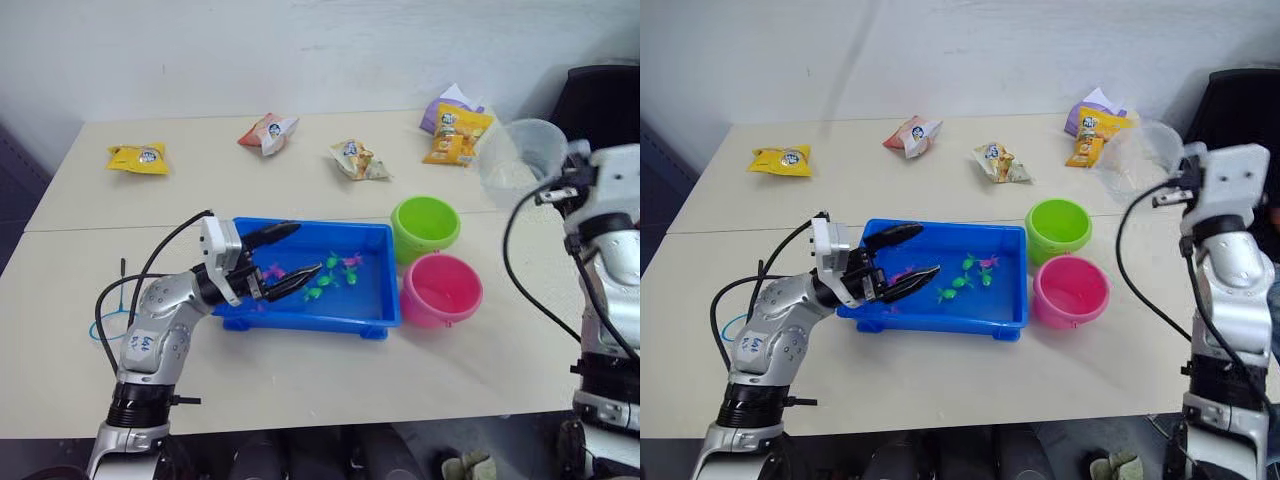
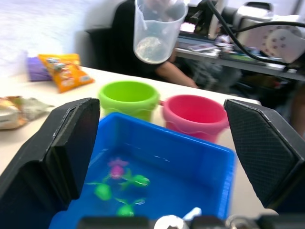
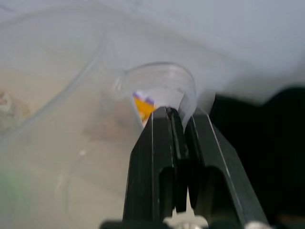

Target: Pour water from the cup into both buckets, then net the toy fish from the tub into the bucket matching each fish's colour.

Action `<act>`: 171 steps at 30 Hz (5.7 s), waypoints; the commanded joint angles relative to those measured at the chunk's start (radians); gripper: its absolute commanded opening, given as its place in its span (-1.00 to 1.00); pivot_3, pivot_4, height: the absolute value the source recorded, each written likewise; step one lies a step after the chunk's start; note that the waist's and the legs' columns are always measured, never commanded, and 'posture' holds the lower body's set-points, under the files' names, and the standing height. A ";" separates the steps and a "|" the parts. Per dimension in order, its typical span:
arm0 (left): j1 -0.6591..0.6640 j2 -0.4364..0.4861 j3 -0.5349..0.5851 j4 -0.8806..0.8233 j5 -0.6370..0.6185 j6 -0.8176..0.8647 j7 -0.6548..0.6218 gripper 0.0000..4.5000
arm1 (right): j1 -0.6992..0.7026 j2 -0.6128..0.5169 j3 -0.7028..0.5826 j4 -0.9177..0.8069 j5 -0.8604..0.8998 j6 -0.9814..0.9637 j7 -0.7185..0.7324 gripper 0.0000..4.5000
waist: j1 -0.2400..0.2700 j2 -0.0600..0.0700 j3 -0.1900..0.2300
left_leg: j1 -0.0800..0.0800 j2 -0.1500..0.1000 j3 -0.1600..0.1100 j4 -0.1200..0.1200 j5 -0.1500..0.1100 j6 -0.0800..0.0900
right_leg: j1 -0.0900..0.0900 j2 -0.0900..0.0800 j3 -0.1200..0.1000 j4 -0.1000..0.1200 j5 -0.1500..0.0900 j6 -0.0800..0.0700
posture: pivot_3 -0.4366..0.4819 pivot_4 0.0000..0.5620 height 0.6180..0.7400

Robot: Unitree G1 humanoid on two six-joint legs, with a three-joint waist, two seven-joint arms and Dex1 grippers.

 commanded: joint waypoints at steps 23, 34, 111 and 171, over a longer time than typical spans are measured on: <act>0.032 0.156 0.004 -0.169 -0.168 0.185 -0.176 1.00 | 0.264 0.191 -0.059 0.037 0.144 -0.117 0.000 0.08 | -0.005 0.000 0.000 | 0.001 0.000 0.000 -0.002 0.001 -0.001 | 0.000 0.002 0.003 0.000 0.000 0.000 | -0.05 -0.47 0.98; 0.129 0.242 0.083 -0.157 -0.197 0.238 -0.183 1.00 | 0.620 0.089 -0.191 -0.315 0.346 0.099 0.106 0.98 | -0.006 0.000 0.000 | 0.002 0.000 0.000 -0.003 0.000 0.000 | 0.000 0.001 0.003 -0.001 0.000 0.000 | -0.05 -0.47 0.98; -0.034 0.270 0.439 0.488 0.205 0.444 0.723 -0.98 | 0.470 -0.101 0.329 -0.466 0.242 -0.412 0.790 1.00 | 0.021 -0.024 -0.005 | 0.005 0.001 -0.002 -0.004 0.001 0.002 | 0.012 -0.019 -0.028 -0.002 -0.001 -0.006 | -0.05 -0.47 0.98; -0.396 0.240 -0.328 0.121 0.400 -0.074 -0.372 -1.00 | -0.151 -0.191 0.631 -0.526 0.528 0.661 0.483 -0.30 | 0.023 -0.019 0.000 | -0.020 0.000 -0.002 0.013 0.001 0.012 | -0.004 -0.018 -0.026 -0.001 0.003 0.002 | -0.05 -0.47 0.98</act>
